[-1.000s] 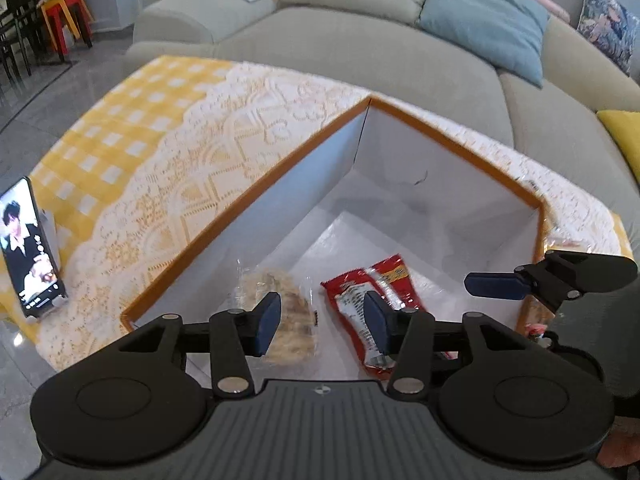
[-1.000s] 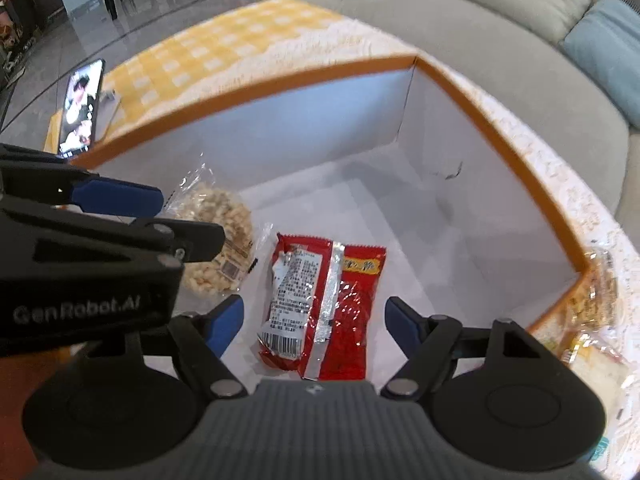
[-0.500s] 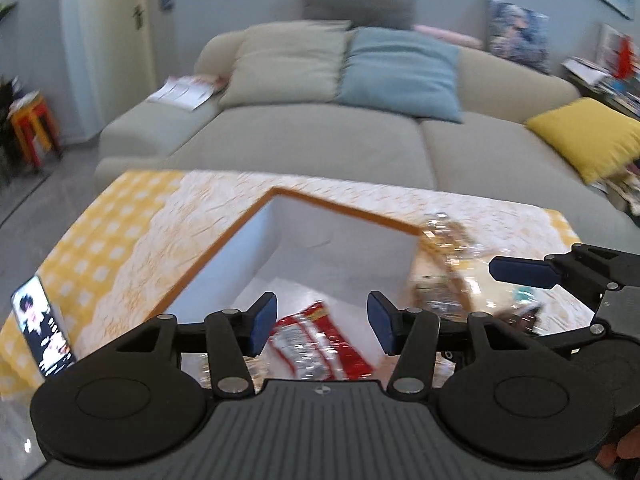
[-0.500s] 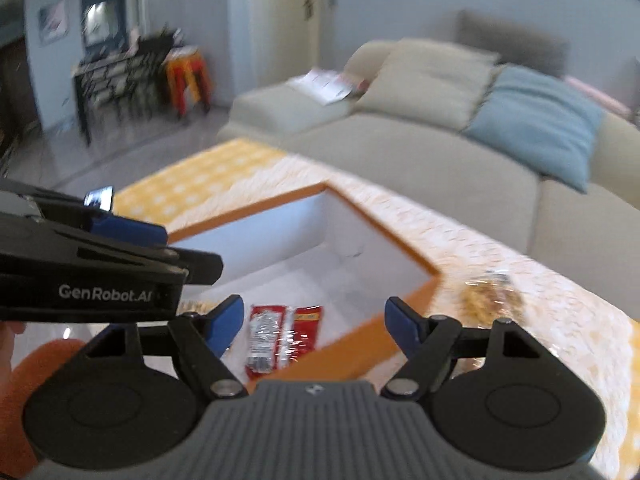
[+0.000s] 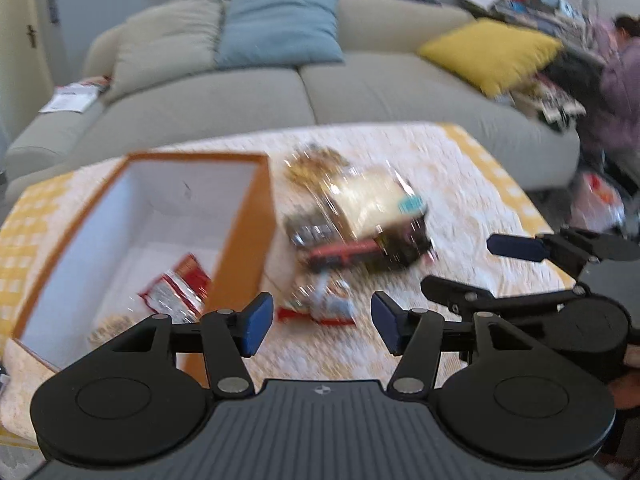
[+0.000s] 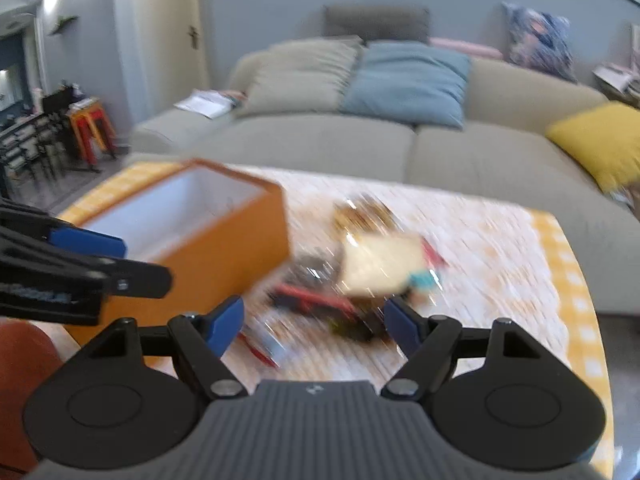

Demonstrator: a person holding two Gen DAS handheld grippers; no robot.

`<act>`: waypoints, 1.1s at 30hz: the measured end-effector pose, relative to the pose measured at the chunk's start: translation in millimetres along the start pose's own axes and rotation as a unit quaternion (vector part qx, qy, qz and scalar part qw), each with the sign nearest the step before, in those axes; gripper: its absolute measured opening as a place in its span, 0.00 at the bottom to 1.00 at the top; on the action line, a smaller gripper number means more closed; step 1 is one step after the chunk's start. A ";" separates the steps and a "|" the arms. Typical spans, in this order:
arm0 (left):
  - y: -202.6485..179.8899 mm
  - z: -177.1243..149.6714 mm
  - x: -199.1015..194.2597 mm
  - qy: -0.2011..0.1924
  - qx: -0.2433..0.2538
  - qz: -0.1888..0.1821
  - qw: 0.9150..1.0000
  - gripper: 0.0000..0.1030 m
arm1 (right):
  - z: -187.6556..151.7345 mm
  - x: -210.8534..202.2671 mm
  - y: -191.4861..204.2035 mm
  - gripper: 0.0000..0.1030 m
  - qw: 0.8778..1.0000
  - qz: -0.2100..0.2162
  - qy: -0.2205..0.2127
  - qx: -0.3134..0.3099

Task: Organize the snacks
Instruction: 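Move both grippers out of the box back toward the snack pile, then grasp the black-wrapped snack with the right gripper while the left grasps the red sausage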

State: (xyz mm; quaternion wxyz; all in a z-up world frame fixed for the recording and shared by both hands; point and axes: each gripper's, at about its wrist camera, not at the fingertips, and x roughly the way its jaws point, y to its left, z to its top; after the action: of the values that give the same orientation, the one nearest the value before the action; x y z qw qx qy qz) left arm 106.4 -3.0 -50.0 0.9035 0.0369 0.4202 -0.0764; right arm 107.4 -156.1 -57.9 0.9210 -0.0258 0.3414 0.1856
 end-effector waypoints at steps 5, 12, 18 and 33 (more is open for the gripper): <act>-4.3 -1.1 12.5 0.010 0.010 0.003 1.000 0.65 | -11.2 10.6 -20.7 0.73 1.000 -0.006 0.020 0.020; -17.1 6.8 37.2 -0.002 0.072 0.001 0.997 0.65 | -6.6 35.3 -40.1 0.65 0.997 -0.006 0.023 0.067; -27.9 16.3 71.8 0.011 0.127 0.001 0.992 0.64 | -4.7 61.2 -49.8 0.58 0.996 -0.002 0.032 0.078; -50.7 30.6 131.2 0.051 0.274 -0.015 0.960 0.62 | 2.4 115.9 -78.5 0.39 0.996 0.027 0.034 0.076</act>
State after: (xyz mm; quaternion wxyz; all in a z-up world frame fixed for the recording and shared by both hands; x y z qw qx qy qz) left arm 204.2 -71.0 -130.7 0.8348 0.2810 0.4291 -0.2001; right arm 218.0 -191.1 -136.2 0.9027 0.0467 0.3865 0.1830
